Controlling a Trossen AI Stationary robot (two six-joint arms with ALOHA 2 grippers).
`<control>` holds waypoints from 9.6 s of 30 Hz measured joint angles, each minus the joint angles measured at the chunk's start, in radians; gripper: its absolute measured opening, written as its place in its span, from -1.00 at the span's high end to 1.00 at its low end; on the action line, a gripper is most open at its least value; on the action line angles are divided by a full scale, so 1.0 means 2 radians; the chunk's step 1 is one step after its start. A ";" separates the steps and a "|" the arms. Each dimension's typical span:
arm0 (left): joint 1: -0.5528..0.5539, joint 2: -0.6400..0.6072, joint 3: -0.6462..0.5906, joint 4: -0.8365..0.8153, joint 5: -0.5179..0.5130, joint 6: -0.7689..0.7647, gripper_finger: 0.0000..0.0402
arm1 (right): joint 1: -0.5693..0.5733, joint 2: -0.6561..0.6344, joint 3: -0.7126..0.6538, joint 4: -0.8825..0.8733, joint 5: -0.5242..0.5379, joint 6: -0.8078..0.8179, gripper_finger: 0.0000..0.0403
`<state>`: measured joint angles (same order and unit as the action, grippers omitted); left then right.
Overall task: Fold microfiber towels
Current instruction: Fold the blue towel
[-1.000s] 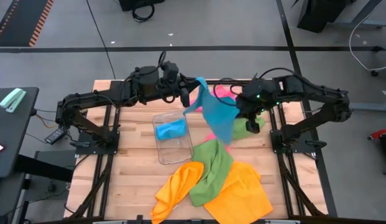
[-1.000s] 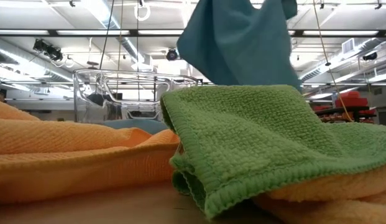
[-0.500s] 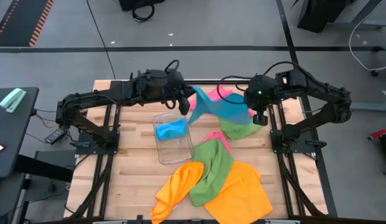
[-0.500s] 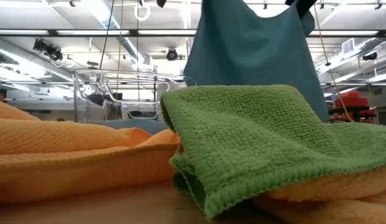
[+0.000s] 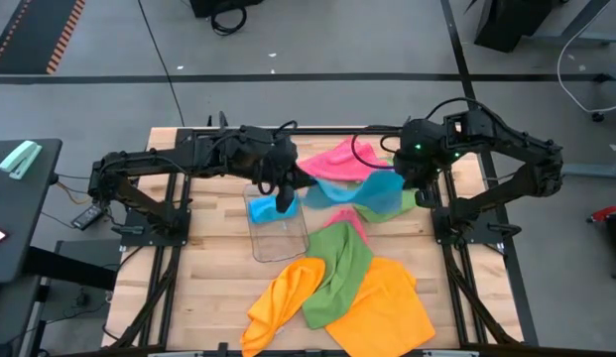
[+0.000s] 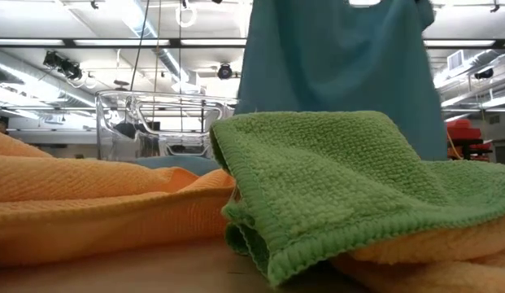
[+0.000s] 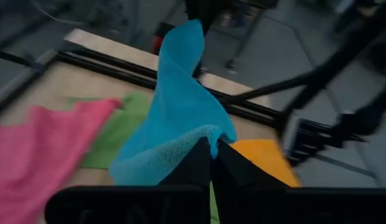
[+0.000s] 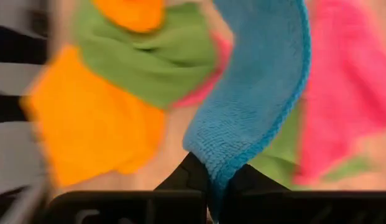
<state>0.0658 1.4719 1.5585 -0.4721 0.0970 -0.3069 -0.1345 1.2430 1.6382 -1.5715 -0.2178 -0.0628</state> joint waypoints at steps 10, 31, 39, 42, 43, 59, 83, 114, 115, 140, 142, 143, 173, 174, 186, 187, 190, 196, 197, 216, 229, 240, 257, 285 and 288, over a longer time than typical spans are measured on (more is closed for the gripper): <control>-0.010 0.000 0.000 0.021 0.137 -0.112 0.85 | 0.064 -0.004 0.000 0.000 -0.231 0.036 0.92; -0.160 0.002 0.000 0.032 0.129 -0.230 0.93 | 0.304 0.003 -0.012 0.111 -0.255 0.233 0.92; -0.184 0.050 -0.001 0.022 0.124 -0.234 0.88 | 0.347 0.012 -0.054 0.118 -0.257 0.251 0.92; -0.184 0.067 -0.001 0.029 0.140 -0.241 0.87 | 0.358 0.012 -0.074 0.134 -0.273 0.271 0.92; -0.184 0.072 -0.001 0.041 0.152 -0.249 0.88 | 0.362 0.012 -0.081 0.147 -0.282 0.282 0.92; -0.178 0.121 0.000 0.089 0.219 -0.222 0.93 | 0.390 0.012 -0.160 0.209 -0.310 0.266 0.92; -0.051 0.148 0.000 -0.049 0.157 -0.127 0.91 | 0.259 0.002 -0.241 0.023 -0.076 0.213 0.92; 0.058 0.147 0.000 -0.115 0.045 0.053 0.96 | 0.108 -0.005 -0.240 0.000 0.120 0.165 0.92; 0.061 0.147 0.000 -0.115 0.038 0.057 0.95 | 0.102 -0.005 -0.240 0.000 0.126 0.160 0.92; 0.054 0.152 0.000 -0.114 0.021 -0.038 0.92 | 0.041 -0.005 -0.251 0.054 0.122 0.134 0.92; 0.054 0.152 0.000 -0.113 0.015 -0.041 0.95 | 0.041 -0.005 -0.262 0.070 0.123 0.134 0.92; 0.054 0.152 0.000 -0.113 0.014 -0.044 0.95 | 0.039 -0.004 -0.268 0.075 0.126 0.135 0.92; 0.030 0.174 0.000 -0.061 0.028 -0.140 0.94 | -0.009 -0.004 -0.313 0.193 0.062 0.157 0.92; 0.029 0.174 0.000 -0.060 0.027 -0.141 0.95 | -0.012 -0.004 -0.313 0.190 0.066 0.153 0.92; 0.029 0.174 0.000 -0.060 0.023 -0.146 0.89 | -0.015 -0.002 -0.313 0.101 0.124 0.125 0.92; 0.030 0.174 0.000 -0.061 0.023 -0.146 0.91 | -0.015 -0.002 -0.313 0.102 0.124 0.116 0.92; 0.030 0.174 0.000 -0.061 0.023 -0.146 0.95 | -0.015 -0.002 -0.313 0.103 0.137 0.090 0.91; 0.030 0.174 0.000 -0.061 0.023 -0.146 0.88 | -0.025 -0.002 -0.313 0.108 0.151 0.045 0.65; 0.030 0.174 0.000 -0.061 0.023 -0.149 0.86 | -0.029 -0.002 -0.313 0.108 0.152 0.044 0.58; 0.042 0.174 0.000 0.003 0.023 -0.107 0.79 | 0.161 -0.028 -0.292 0.297 0.140 0.338 0.14; 0.067 0.177 0.000 -0.007 0.099 -0.047 0.92 | 0.289 0.020 -0.293 0.395 0.258 0.699 0.16; 0.064 0.175 0.000 -0.089 0.145 0.060 0.67 | 0.327 0.154 -0.255 0.485 0.272 0.681 0.16; 0.041 0.079 0.000 -0.235 0.051 0.144 0.96 | 0.377 0.319 -0.115 0.457 0.409 0.460 0.16; -0.022 -0.077 -0.120 -0.222 -0.051 0.127 0.97 | 0.356 0.489 0.013 0.497 0.476 0.389 -0.12; -0.022 -0.091 -0.135 -0.218 -0.051 0.120 0.94 | 0.354 0.495 0.013 0.482 0.477 0.398 -0.12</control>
<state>0.0219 1.2903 1.2877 -0.9077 -0.0044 -0.0676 0.5739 2.2330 1.6633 -0.6081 0.7357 0.7341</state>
